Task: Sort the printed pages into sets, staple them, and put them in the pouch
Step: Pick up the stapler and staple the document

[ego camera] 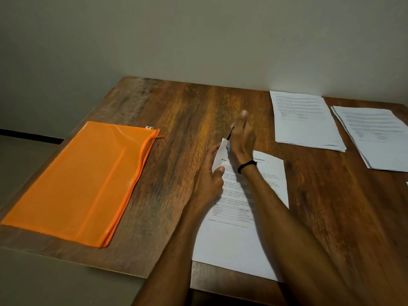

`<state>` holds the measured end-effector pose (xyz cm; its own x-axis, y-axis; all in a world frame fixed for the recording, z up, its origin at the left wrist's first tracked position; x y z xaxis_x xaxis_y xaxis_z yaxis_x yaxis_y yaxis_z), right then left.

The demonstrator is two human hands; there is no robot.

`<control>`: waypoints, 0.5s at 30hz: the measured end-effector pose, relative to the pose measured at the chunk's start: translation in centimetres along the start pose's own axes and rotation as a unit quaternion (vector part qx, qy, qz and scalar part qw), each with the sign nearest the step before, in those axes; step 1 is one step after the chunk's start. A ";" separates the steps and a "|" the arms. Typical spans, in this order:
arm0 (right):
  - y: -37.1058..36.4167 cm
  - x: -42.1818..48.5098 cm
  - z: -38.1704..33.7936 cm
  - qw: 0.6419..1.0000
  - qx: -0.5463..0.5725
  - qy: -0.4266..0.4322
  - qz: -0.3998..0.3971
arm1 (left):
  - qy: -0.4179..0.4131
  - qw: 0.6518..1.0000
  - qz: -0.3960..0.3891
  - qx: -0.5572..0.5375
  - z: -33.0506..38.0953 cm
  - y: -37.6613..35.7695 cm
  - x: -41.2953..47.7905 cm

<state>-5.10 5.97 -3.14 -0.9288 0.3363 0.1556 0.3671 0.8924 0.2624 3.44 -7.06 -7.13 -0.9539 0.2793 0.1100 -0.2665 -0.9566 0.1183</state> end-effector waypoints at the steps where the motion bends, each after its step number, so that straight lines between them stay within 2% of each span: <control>1: 0.5 -0.1 -0.7 1.000 0.013 -0.005 -0.001 | 0.002 1.000 0.000 -0.005 -0.2 0.0 0.1; 5: 5.0 0.4 -1.6 0.991 0.106 -0.065 0.045 | 0.023 0.999 -0.005 -0.033 -0.5 -0.1 0.2; 9: 9.5 0.9 1.3 0.965 0.165 -0.202 0.009 | 0.017 0.999 -0.007 -0.035 -0.3 0.0 0.4; 12: 12.8 -1.2 3.2 0.956 0.089 -0.277 -0.038 | 0.013 0.999 0.000 -0.034 -0.2 0.1 0.3; 15: 15.3 -3.3 4.6 0.959 -0.093 -0.260 -0.063 | 0.017 0.999 -0.009 -0.030 -0.4 -0.1 0.2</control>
<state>3.39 19.92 -4.06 -0.8485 0.3767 -0.3715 0.2082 0.8832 0.4202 3.21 -6.98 -7.47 -0.9529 0.2939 0.0744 -0.2898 -0.9551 0.0612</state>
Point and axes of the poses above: each hand's wrist, its own x-axis towards the middle knuckle, its own y-axis out of the back of the hand, z = x × y, the point moved 7 cm from there along x, towards the middle knuckle, and after that the axes turned 12 degrees about -z, right-handed, at the moved point
